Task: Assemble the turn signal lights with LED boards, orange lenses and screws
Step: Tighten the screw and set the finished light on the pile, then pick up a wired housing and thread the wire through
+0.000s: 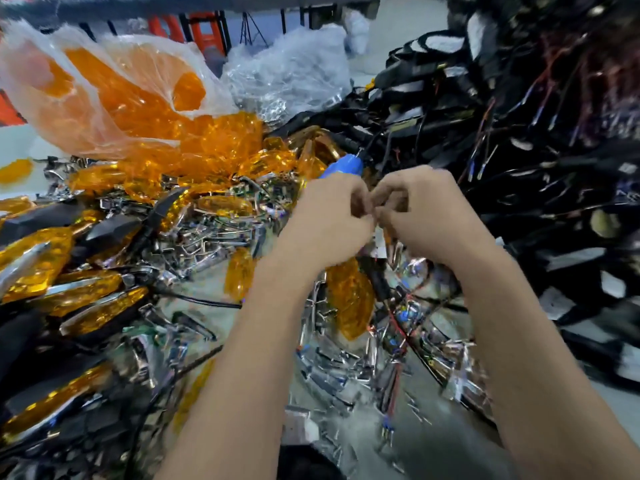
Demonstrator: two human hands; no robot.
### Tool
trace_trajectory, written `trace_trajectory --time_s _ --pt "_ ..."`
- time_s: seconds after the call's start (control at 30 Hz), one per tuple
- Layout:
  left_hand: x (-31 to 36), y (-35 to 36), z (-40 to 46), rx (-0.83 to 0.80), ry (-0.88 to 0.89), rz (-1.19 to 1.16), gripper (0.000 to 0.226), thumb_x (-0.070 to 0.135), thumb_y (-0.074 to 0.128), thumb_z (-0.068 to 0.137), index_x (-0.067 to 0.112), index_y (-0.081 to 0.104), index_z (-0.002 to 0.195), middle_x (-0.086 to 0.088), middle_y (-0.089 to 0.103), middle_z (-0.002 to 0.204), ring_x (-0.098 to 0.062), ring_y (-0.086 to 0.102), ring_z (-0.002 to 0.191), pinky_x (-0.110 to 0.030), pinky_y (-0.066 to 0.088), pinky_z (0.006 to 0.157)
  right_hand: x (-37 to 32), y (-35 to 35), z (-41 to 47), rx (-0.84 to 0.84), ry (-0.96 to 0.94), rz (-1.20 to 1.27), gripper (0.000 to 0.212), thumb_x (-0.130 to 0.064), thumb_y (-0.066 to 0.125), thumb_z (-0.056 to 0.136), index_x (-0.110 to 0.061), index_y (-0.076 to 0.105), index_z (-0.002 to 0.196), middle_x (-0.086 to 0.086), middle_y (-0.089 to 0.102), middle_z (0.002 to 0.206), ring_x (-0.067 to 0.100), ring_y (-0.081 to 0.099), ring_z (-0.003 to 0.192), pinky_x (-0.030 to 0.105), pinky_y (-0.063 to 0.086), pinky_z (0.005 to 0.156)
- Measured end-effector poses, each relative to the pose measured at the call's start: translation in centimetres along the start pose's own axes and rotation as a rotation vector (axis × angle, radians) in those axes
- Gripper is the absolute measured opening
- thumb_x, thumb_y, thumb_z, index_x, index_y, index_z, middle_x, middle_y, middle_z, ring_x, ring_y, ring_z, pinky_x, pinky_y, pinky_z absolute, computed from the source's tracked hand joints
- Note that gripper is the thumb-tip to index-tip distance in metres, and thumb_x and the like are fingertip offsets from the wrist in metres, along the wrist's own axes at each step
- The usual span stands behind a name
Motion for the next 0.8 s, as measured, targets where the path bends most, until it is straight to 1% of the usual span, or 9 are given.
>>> trace_trajectory --time_s 0.1,0.17,0.27,0.33,0.5,0.57,0.63,0.7,0.8 --pt "3.2 2.3 1.5 -0.238 0.105 0.059 0.019 0.009 0.065 0.088 0.016 0.06 0.071 0.003 0.057 0.065 -0.017 0.056 0.063 -0.028 0.045 0.058 2.1 -3.7 -2.5 0.086 0.01 -0.123 0.012 -0.007 0.075 0.086 -0.016 0.08 0.091 0.002 0.074 0.088 0.02 0.067 0.085 0.03 0.051 0.079" --pt "5.4 4.0 1.9 -0.289 0.172 0.091 0.024 0.015 0.068 0.087 0.017 0.052 0.069 0.001 0.055 0.063 -0.024 0.055 0.066 -0.025 0.039 0.051 3.1 -6.1 -4.3 0.207 0.008 -0.142 0.01 -0.011 0.075 0.086 -0.017 0.08 0.091 0.0 0.075 0.086 0.018 0.069 0.083 0.032 0.053 0.08" --pt "8.4 7.0 1.5 -0.281 0.246 0.044 0.021 0.032 0.08 0.084 0.02 0.064 0.091 0.003 0.066 0.08 -0.023 0.062 0.079 -0.029 0.046 0.066 4.2 -8.8 -6.3 0.435 0.019 -0.155 0.008 -0.014 0.074 0.088 -0.019 0.079 0.09 -0.008 0.071 0.078 0.011 0.066 0.074 0.026 0.053 0.073" --pt "9.7 9.1 0.8 -0.27 0.293 0.066 0.033 0.034 0.081 0.082 0.024 0.068 0.11 0.001 0.073 0.098 -0.025 0.068 0.092 -0.032 0.049 0.071 5.1 -9.9 -7.2 0.53 0.052 -0.112 0.006 -0.015 0.073 0.09 -0.019 0.078 0.089 -0.011 0.068 0.077 0.007 0.064 0.073 0.015 0.049 0.071" --pt "9.5 10.8 0.4 -0.147 0.255 0.231 0.03 0.027 0.073 0.085 0.024 0.069 0.114 -0.005 0.073 0.104 -0.034 0.069 0.098 -0.044 0.057 0.081 6.5 -10.2 -8.3 0.561 0.079 -0.087 0.006 -0.017 0.073 0.092 -0.015 0.078 0.093 -0.008 0.07 0.081 0.008 0.065 0.076 0.007 0.043 0.073" --pt "9.1 9.8 0.4 -0.128 0.204 0.213 0.024 0.025 0.073 0.083 0.024 0.071 0.106 -0.005 0.073 0.1 -0.034 0.069 0.096 -0.042 0.057 0.08 6.6 -9.9 -8.4 0.53 0.042 -0.094 0.006 -0.018 0.072 0.093 -0.015 0.078 0.091 -0.005 0.073 0.083 0.013 0.066 0.078 0.022 0.051 0.077" --pt "8.3 8.2 0.6 -0.129 0.15 0.198 0.014 0.021 0.075 0.081 0.026 0.068 0.092 0.0 0.069 0.094 -0.031 0.066 0.092 -0.039 0.055 0.076 6.5 -9.4 -8.2 0.413 0.019 -0.187 0.007 -0.021 0.074 0.092 -0.017 0.078 0.097 -0.004 0.074 0.092 0.024 0.062 0.092 0.037 0.049 0.086" --pt "7.1 6.3 0.9 -0.138 0.125 0.211 0.023 0.015 0.075 0.08 0.029 0.058 0.076 0.006 0.063 0.085 -0.025 0.063 0.086 -0.035 0.051 0.07 6.1 -8.8 -7.7 0.246 0.013 -0.266 0.019 -0.03 0.077 0.091 -0.023 0.077 0.109 -0.006 0.071 0.107 0.027 0.052 0.11 0.043 0.044 0.096" --pt "5.4 3.4 1.0 -0.174 0.12 0.148 0.033 0.01 0.082 0.081 0.028 0.056 0.071 0.006 0.062 0.086 -0.018 0.062 0.081 -0.035 0.052 0.071 4.6 -7.6 -6.7 0.058 -0.024 -0.311 0.028 -0.037 0.077 0.091 -0.034 0.073 0.119 -0.014 0.065 0.121 0.023 0.042 0.124 0.05 0.035 0.103"
Point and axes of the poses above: each hand's wrist, its own z-axis towards the middle knuckle, its own y-axis out of the palm, x = y × z, the point moved 2 cm from there along z, towards the middle knuckle
